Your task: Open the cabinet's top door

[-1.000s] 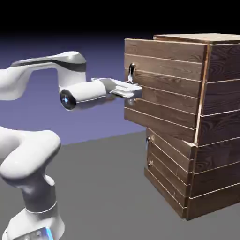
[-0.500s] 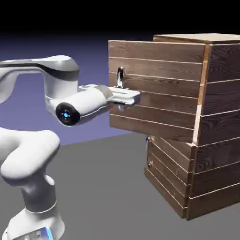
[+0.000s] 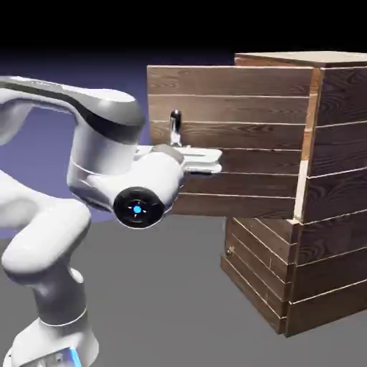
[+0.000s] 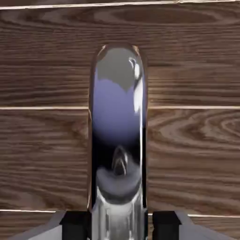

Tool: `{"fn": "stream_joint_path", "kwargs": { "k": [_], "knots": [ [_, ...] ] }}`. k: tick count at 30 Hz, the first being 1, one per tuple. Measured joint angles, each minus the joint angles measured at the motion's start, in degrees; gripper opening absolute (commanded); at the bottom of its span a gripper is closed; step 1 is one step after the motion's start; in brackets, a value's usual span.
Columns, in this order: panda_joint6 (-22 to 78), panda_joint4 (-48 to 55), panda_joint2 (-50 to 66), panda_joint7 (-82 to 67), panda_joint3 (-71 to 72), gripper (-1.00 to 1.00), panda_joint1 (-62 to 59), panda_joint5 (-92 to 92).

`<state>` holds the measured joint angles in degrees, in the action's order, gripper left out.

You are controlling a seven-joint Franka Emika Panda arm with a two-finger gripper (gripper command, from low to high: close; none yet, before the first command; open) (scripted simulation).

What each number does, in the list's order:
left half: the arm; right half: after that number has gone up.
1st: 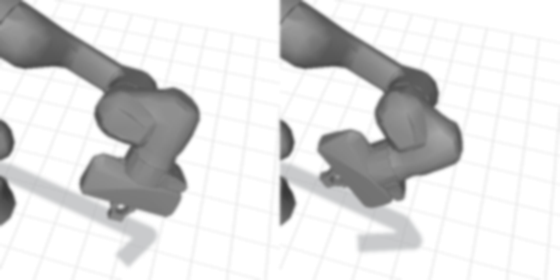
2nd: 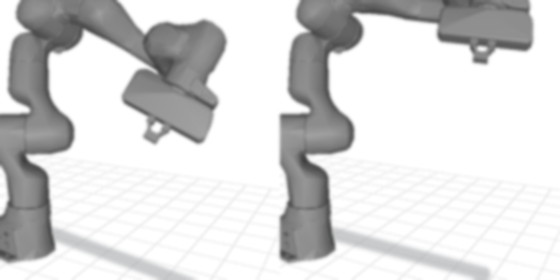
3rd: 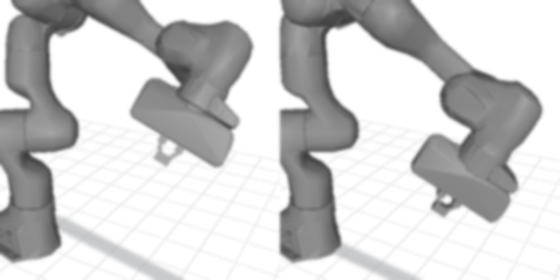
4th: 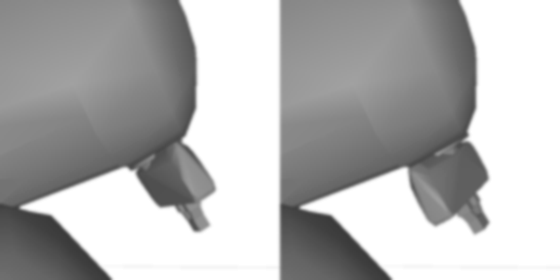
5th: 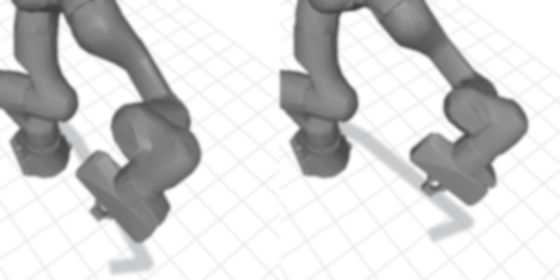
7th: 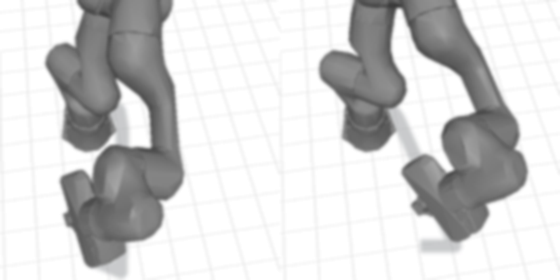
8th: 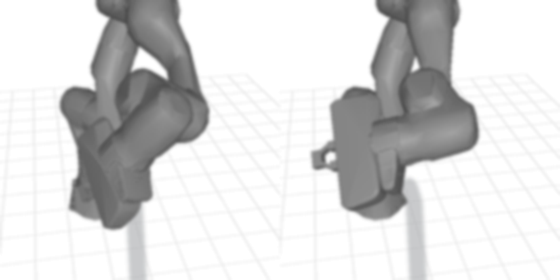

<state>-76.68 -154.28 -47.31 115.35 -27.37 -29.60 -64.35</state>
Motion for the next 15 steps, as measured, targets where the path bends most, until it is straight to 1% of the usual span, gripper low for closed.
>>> {"fn": "stream_joint_path", "kwargs": {
  "k": [7,15],
  "knots": [
    [14.0,13.2,14.5,-6.1,-10.5,-1.0,7.7,7.9],
    [30.3,28.5,31.2,-14.7,-20.2,-1.0,15.5,12.6]
  ]
}}
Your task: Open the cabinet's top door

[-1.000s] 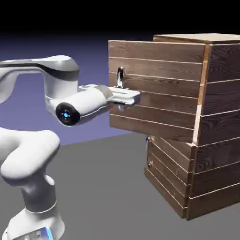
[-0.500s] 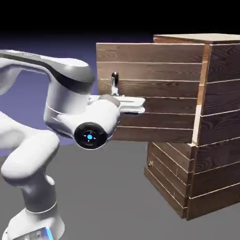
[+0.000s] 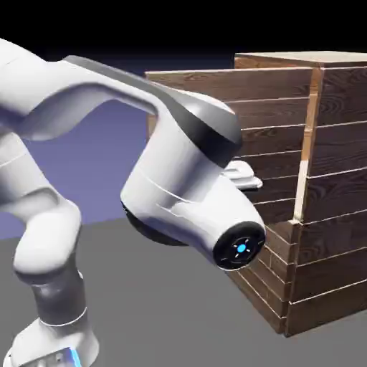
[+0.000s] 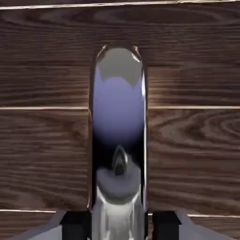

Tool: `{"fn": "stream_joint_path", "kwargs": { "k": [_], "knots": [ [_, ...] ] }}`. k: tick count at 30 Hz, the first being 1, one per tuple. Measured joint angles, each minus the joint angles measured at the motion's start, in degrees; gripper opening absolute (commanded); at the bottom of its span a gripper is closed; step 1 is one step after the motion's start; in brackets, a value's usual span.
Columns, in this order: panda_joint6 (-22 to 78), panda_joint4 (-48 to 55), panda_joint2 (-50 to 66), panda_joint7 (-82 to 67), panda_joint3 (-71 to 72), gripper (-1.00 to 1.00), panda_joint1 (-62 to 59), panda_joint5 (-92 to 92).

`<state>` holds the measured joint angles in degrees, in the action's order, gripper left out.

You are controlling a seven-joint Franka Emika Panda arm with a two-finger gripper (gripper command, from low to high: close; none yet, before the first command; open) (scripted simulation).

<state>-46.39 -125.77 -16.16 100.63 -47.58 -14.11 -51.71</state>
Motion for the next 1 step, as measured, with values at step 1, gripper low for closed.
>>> {"fn": "stream_joint_path", "kwargs": {
  "k": [1],
  "knots": [
    [2.0,1.8,2.1,-1.3,-0.9,-1.0,0.6,0.4]
  ]
}}
